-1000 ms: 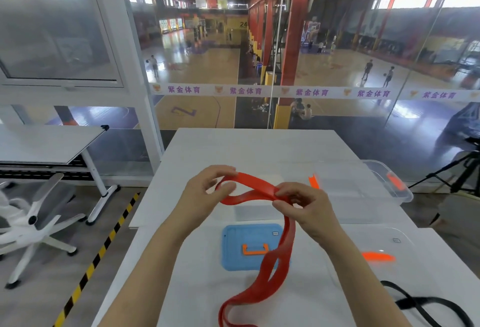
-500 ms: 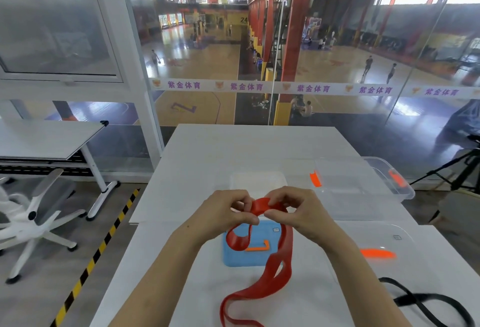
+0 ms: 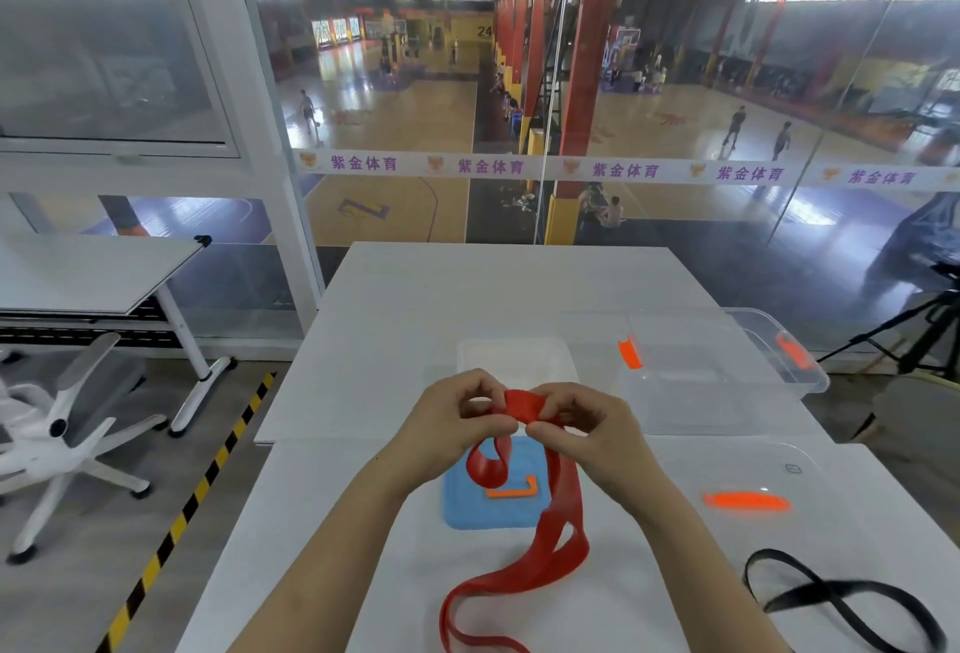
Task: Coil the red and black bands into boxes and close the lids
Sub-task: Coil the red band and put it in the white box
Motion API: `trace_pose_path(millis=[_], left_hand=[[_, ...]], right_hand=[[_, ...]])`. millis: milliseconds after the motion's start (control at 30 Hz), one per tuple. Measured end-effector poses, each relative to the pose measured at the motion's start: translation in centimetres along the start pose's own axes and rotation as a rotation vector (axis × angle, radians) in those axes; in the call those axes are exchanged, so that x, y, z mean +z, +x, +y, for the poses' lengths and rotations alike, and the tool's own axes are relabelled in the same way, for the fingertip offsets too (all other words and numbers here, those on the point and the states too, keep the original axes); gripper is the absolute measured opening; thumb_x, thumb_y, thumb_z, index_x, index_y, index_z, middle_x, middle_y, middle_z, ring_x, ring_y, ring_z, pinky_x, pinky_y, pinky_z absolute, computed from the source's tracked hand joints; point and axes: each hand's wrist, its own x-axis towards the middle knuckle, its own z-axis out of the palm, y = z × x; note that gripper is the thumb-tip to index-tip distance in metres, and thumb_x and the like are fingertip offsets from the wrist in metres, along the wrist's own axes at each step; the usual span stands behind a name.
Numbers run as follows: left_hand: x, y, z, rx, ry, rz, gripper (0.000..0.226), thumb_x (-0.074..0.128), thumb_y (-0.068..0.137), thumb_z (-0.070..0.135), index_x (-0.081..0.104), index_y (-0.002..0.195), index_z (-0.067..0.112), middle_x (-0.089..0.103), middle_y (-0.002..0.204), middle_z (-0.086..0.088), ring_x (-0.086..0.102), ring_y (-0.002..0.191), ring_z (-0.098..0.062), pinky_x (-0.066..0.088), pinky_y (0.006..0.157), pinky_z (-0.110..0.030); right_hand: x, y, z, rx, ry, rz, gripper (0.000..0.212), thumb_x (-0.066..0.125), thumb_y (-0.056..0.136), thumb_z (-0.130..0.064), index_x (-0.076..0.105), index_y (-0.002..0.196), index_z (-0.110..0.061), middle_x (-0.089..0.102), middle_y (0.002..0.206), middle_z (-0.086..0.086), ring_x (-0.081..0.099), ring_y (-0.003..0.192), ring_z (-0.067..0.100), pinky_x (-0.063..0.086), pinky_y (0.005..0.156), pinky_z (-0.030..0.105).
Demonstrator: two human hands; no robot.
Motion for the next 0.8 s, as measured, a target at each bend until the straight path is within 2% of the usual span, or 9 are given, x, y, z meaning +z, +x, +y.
trace_pose_path(millis=[133,200,300,400,500,600,700,800], left_hand=[[0.7,0.0,-0.7,0.013,-0.074,0.054,0.019,0.079,0.089,0.009,0.073,0.098,0.024,0.077,0.108,0.002,0.076,0.104,-0.017,0.06,0.099,-0.04],[0.7,-0.1,-0.9,0.028,-0.113,0.081,0.023,0.077,0.091,0.006,0.075,0.103,0.026,0.077,0.109,0.006,0.076,0.105,-0.016,0.061,0.094,-0.032],[0.6,-0.3,-0.7,0.05,-0.195,0.144,0.025,0.074,0.093,0.005,0.077,0.11,0.023,0.078,0.112,0.011,0.075,0.107,-0.012,0.06,0.086,-0.024],[0.1,-0.3,-0.5,0.053,-0.328,0.228,0.027,0.074,0.093,0.005,0.077,0.113,0.024,0.079,0.115,0.007,0.074,0.11,-0.017,0.061,0.085,-0.027],[-0.4,-0.3,-0.5,0.059,-0.381,0.268,0.03,0.073,0.093,0.002,0.076,0.116,0.021,0.079,0.117,0.002,0.075,0.111,-0.018,0.062,0.091,-0.031],[-0.6,-0.4,-0.7,0.065,-0.405,0.306,0.033,0.07,0.095,0.001,0.075,0.121,0.021,0.079,0.12,0.002,0.074,0.115,-0.017,0.06,0.097,-0.035],[-0.2,-0.5,-0.6,0.072,-0.441,0.357,0.031,0.068,0.097,0.003,0.075,0.119,0.023,0.08,0.116,0.007,0.075,0.109,-0.013,0.062,0.089,-0.03],[0.4,-0.5,-0.2,0.097,-0.45,0.419,0.029,0.066,0.099,0.005,0.076,0.118,0.025,0.079,0.113,0.008,0.075,0.106,-0.01,0.062,0.082,-0.026]], right_hand=[[1.6,-1.0,2.0,0.02,0.01,0.074,0.029,0.089,0.078,-0.008,0.07,0.092,-0.023,0.076,0.104,-0.006,0.074,0.098,0.023,0.061,0.096,0.036],[2.2,-1.3,2.7,0.055,0.03,0.101,0.035,0.091,0.078,-0.012,0.068,0.097,-0.03,0.075,0.102,-0.007,0.073,0.098,0.021,0.061,0.096,0.037],[2.7,-1.6,3.6,0.084,0.05,0.1,0.039,0.091,0.079,-0.015,0.067,0.108,-0.027,0.074,0.105,-0.006,0.073,0.102,0.021,0.06,0.099,0.04],[3.3,-1.8,4.1,0.114,0.022,0.117,0.04,0.089,0.081,-0.016,0.066,0.112,-0.027,0.074,0.107,-0.007,0.073,0.104,0.02,0.06,0.101,0.04],[3.6,-1.7,4.0,0.108,0.014,0.133,0.036,0.085,0.083,-0.012,0.065,0.109,-0.025,0.074,0.102,-0.007,0.073,0.1,0.021,0.061,0.098,0.042],[3.1,-1.6,3.4,0.082,0.11,0.19,0.038,0.08,0.081,-0.004,0.067,0.106,-0.03,0.074,0.101,-0.002,0.073,0.099,0.024,0.061,0.097,0.042],[2.7,-1.4,3.0,0.066,0.172,0.213,0.042,0.075,0.083,0.001,0.069,0.105,-0.034,0.075,0.104,0.002,0.074,0.103,0.027,0.06,0.097,0.043],[3.2,-1.4,2.6,0.033,0.138,0.188,0.048,0.074,0.086,0.008,0.071,0.103,-0.037,0.076,0.103,-0.001,0.073,0.1,0.025,0.061,0.094,0.038]])
